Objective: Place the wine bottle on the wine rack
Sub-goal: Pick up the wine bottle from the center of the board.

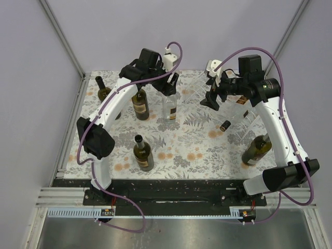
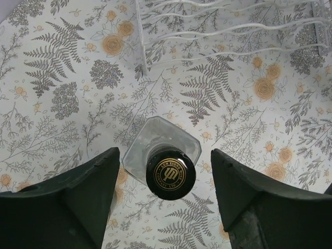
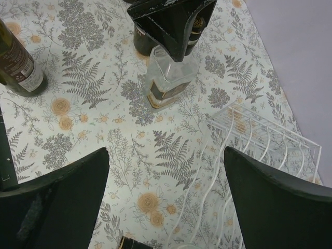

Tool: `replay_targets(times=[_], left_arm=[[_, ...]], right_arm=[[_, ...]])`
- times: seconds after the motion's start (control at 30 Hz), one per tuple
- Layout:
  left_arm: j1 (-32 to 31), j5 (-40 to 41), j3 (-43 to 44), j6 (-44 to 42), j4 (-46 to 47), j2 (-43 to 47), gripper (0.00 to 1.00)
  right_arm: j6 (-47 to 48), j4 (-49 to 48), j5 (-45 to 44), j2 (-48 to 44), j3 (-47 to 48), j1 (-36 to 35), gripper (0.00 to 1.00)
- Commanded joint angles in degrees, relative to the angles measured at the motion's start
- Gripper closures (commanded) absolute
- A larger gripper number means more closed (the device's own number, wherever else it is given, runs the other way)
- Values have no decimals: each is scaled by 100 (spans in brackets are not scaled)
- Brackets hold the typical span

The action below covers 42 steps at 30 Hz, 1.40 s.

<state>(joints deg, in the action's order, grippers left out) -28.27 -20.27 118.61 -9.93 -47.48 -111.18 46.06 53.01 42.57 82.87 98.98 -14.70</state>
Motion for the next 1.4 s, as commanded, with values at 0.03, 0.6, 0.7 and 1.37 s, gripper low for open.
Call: replay_targets(times=[0.03,0.6,0.7,1.37], left_arm=[[24,-214,-92,71,380,-44,31],[-20,-311,-118,150,415,-141,74],[-38,-354,-101,219,415,7,100],[-152,-988,365,1185,801,1739,100]], right_arm=[[34,-10,-143,-245,-63,-51,1],[-123,-45,-504,-359,-177,-59,0],[-473,-299,-547,-420,-361,-59,1],[-2479,-2242,603,-202,-1434,-59,0]])
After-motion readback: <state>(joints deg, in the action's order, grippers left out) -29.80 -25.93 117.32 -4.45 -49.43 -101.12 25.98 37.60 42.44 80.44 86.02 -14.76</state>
